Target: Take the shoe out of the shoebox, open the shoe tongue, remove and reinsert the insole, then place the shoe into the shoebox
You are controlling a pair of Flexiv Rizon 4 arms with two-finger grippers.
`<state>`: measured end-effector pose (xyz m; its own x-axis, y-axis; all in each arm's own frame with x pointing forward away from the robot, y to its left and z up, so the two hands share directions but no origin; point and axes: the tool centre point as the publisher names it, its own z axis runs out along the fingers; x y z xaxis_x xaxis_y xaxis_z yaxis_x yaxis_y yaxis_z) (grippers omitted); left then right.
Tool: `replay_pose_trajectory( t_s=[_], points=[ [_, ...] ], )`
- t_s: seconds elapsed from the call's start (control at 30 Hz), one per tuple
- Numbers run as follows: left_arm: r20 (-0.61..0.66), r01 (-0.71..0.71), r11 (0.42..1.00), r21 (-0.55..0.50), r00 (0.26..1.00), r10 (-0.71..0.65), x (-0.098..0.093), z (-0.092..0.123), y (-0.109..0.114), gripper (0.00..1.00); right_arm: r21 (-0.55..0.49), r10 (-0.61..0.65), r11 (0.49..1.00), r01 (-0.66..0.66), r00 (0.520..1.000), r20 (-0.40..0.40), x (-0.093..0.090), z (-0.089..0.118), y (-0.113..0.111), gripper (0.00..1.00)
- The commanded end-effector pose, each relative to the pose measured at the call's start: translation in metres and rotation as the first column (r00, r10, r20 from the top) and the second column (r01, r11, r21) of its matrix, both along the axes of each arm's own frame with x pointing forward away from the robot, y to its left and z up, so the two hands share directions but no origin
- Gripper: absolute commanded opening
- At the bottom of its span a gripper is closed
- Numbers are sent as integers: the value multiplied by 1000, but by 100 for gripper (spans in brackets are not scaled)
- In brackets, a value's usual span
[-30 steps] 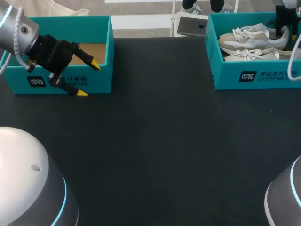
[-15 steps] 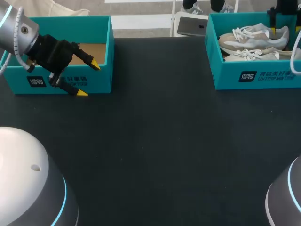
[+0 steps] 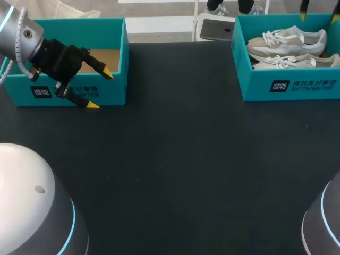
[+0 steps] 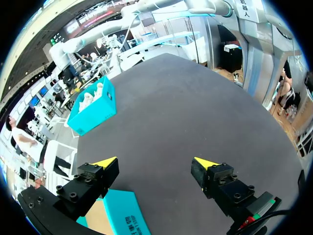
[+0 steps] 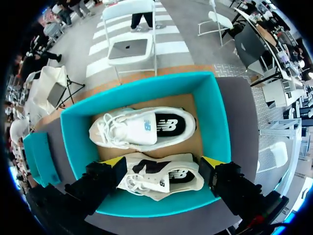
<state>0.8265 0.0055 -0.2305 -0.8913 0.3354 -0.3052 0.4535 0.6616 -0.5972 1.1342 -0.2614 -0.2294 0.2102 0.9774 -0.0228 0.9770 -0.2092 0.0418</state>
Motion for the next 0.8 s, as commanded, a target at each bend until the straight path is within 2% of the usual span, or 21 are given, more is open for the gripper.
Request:
replay_pose_trajectory(
  t_s=[0.03, 0.57, 0.67, 0.73, 0.8],
  points=[
    [0, 0, 1000, 3, 1000, 0, 0, 0, 0, 100, 6, 15, 1000, -15, 998, 53, -55, 21, 16, 100],
    [0, 0, 1000, 3, 1000, 0, 0, 0, 0, 100, 6, 15, 1000, -15, 998, 53, -55, 21, 16, 100],
    [-74, -244, 964, 102, 965, 252, 0, 2, -8, 100, 6, 15, 1000, -15, 998, 53, -55, 21, 16, 100],
    [-58, -426, 889, 169, 896, 441, 1, 8, -10, 100, 5, 11, 1000, -11, 1000, 25, -59, 20, 18, 100],
    [-58, -531, 818, 224, 830, 554, 1, 17, -12, 100, 11, 19, 1000, -19, 1000, -10, -65, 20, 23, 100]
  ],
)
